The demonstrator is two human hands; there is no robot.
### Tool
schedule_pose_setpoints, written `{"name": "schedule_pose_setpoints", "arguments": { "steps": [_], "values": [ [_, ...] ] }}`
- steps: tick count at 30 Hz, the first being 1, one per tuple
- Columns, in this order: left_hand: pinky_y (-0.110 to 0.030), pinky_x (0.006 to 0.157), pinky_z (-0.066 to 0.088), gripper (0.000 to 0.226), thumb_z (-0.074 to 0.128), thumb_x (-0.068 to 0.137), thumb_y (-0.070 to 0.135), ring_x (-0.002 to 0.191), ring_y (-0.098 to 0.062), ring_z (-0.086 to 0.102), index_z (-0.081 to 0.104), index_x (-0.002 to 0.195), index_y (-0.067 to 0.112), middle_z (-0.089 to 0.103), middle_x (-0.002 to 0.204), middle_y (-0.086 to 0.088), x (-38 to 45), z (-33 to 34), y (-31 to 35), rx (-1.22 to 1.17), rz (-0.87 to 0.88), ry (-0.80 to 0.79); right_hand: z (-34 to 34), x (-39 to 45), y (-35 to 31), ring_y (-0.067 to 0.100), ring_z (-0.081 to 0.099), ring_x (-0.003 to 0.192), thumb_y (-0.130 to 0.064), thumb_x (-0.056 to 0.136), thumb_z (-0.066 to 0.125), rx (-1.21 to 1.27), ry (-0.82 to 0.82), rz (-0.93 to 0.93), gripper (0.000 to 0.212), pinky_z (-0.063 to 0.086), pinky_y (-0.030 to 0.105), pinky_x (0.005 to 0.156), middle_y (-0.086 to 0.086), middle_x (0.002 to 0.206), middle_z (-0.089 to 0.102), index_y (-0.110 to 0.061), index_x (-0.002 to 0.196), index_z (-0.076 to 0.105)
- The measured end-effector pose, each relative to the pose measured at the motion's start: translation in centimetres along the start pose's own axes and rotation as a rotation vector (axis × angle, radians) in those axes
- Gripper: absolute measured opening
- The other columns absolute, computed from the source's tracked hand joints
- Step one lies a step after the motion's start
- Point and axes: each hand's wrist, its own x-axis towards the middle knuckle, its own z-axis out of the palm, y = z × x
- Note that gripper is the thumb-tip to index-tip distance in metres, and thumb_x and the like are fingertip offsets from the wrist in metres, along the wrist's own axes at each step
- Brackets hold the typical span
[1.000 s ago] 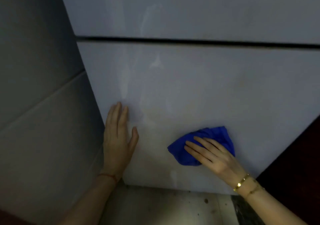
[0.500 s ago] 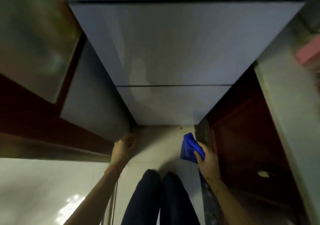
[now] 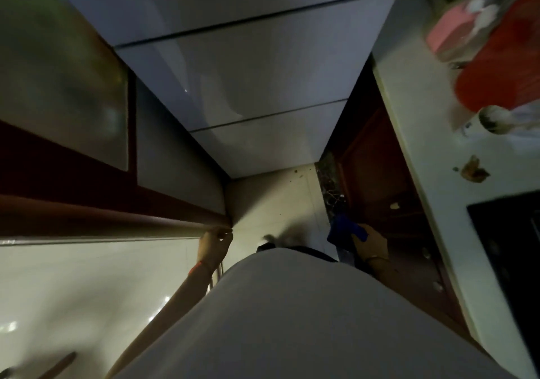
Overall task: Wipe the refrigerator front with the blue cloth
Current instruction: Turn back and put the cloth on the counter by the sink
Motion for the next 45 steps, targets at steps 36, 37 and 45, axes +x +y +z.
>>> {"name": "schedule_pose_setpoints", "arguments": {
  "steps": [36, 37, 45],
  "values": [
    [-0.033, 0.094, 0.049, 0.023, 0.054, 0.095, 0.016, 0.108, -0.033, 0.064, 0.072, 0.104, 0.006, 0.070, 0.114, -0.016, 7.0, 20.9, 32.1, 1.543, 1.080, -1.049, 21.7, -15.9, -14.8, 0.041, 0.055, 0.113, -0.015, 0.089, 0.057, 1.691, 0.914, 1.808, 0.038, 0.043, 0.041, 0.097, 0.021, 0.121, 0.063, -0.006, 0.126, 0.058],
    [-0.034, 0.095, 0.048, 0.025, 0.054, 0.095, 0.017, 0.110, -0.033, 0.063, 0.071, 0.108, 0.005, 0.069, 0.117, -0.016, 5.6, 22.1, 31.6, 1.581, 1.104, -1.067, 22.5, -16.0, -15.2, 0.040, 0.056, 0.113, -0.015, 0.089, 0.057, 1.742, 0.920, 1.840, 0.039, 0.044, 0.042, 0.098, 0.021, 0.121, 0.063, -0.007, 0.126, 0.058],
    [-0.032, 0.095, 0.045, 0.030, 0.053, 0.096, 0.020, 0.113, -0.033, 0.061, 0.069, 0.113, 0.002, 0.068, 0.120, -0.018, -5.2, 29.6, 25.3, 1.714, 1.359, -1.124, 25.3, -22.0, -11.0, 0.040, 0.057, 0.112, -0.018, 0.087, 0.059, 1.931, 1.049, 1.951, 0.039, 0.043, 0.040, 0.098, 0.021, 0.120, 0.064, -0.007, 0.125, 0.058]
  ]
}}
